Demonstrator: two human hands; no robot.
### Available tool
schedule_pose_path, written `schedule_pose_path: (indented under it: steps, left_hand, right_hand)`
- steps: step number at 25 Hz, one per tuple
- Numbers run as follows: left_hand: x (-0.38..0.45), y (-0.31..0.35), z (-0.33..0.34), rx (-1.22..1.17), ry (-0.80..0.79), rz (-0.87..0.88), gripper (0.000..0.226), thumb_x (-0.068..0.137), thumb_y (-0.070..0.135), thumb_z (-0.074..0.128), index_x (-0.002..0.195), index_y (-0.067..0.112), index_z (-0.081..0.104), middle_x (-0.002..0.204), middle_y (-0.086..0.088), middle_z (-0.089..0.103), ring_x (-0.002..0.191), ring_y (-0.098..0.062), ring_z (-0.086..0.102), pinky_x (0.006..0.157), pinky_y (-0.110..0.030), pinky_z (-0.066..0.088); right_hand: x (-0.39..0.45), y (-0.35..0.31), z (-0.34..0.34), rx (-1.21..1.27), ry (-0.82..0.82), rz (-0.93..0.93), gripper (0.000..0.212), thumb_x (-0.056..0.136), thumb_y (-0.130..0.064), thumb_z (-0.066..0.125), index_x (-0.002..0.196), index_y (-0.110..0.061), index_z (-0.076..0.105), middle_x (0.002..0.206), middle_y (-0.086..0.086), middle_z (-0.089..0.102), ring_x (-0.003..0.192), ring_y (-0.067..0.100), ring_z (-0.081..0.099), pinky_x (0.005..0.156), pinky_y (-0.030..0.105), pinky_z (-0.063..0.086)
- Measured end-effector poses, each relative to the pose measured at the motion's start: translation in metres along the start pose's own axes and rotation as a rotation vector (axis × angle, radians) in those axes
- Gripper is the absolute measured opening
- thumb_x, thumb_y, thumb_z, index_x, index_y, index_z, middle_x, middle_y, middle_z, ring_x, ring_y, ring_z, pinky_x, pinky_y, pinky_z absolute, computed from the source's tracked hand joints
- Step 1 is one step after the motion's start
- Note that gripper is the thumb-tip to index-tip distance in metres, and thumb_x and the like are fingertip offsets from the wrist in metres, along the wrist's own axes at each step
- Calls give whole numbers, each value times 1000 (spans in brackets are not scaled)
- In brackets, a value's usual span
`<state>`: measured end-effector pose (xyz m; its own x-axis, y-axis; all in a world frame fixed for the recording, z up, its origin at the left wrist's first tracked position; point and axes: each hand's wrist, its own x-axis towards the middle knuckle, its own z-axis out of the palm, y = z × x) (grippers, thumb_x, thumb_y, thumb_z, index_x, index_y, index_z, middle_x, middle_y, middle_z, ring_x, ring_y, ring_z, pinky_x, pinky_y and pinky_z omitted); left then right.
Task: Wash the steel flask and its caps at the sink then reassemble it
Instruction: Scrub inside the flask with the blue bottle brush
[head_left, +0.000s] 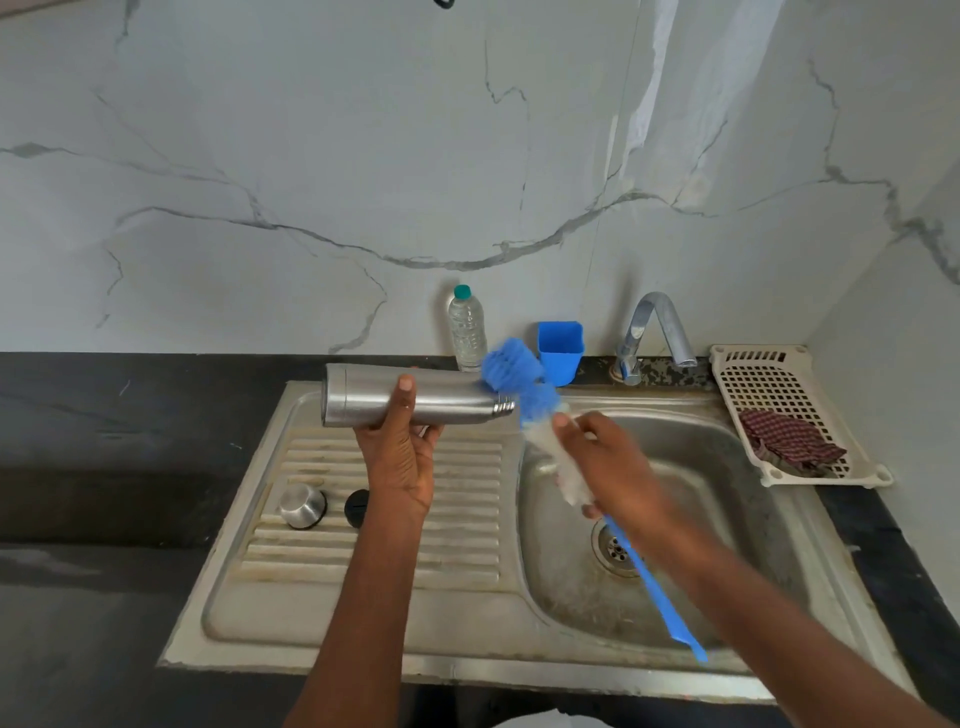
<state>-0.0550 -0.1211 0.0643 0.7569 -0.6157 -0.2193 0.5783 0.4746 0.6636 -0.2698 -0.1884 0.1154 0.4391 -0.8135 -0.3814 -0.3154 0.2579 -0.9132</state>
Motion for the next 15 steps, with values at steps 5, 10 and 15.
schedule_pose_path:
  steps: [5, 10, 15]
  left_hand:
    - [-6, -10, 33, 39, 223, -96, 67, 68, 34, 93, 126, 29, 60, 123, -7, 75, 110, -32, 75, 88, -61, 62]
    - [4, -2, 31, -171, 396, -228, 97, 60, 43, 98, 140, 18, 50, 127, -18, 69, 107, -39, 73, 78, -61, 64]
    - [-10, -18, 44, -125, 395, -309, 88, 67, 40, 97, 139, 13, 52, 124, -20, 70, 104, -40, 73, 73, -59, 65]
  right_hand:
    - [34, 5, 44, -655, 204, -373, 26, 109, -34, 45, 126, -15, 38, 84, 12, 66, 76, 37, 64, 64, 43, 49]
    - [5, 37, 44, -718, 136, -460, 29, 109, -32, 46, 131, -16, 36, 65, -11, 48, 51, 9, 47, 50, 27, 38]
    - [40, 3, 38, -715, 278, -479, 22, 109, -26, 47, 127, -16, 37, 66, -8, 48, 59, 25, 54, 56, 35, 36]
